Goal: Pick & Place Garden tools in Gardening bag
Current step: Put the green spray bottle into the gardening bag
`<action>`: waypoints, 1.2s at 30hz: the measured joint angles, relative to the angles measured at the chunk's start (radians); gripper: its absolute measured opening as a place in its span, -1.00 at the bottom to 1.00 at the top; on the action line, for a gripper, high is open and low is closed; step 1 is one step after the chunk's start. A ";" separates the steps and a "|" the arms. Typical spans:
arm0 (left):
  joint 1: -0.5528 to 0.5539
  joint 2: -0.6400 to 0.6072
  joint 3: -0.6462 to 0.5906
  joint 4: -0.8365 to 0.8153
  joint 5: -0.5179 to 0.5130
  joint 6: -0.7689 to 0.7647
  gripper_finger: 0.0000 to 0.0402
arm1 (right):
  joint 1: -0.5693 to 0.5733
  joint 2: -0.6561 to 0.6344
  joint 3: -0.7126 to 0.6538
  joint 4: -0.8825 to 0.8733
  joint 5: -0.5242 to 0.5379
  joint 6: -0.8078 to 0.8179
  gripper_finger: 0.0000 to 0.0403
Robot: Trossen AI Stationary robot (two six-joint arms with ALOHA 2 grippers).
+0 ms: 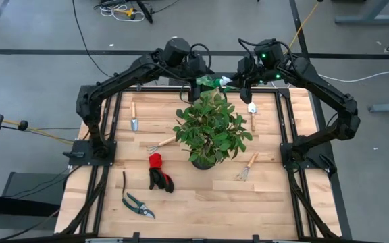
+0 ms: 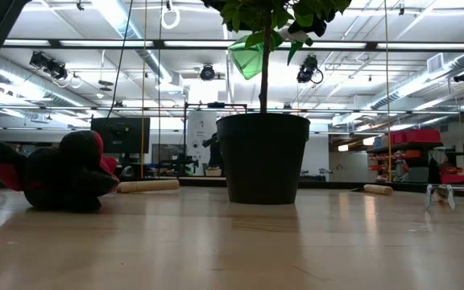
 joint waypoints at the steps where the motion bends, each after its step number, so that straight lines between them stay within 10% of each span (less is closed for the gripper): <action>1: 0.000 0.002 0.000 0.003 0.004 0.000 0.53 | 0.000 0.000 0.000 0.000 0.000 0.000 -0.72; 25: -0.010 0.073 0.000 0.077 -0.009 -0.018 0.51 | 0.002 0.000 0.000 0.010 0.000 -0.008 -0.72; 36: -0.010 0.073 0.000 0.069 -0.010 -0.019 0.15 | 0.002 0.000 -0.001 0.023 0.000 -0.008 -0.72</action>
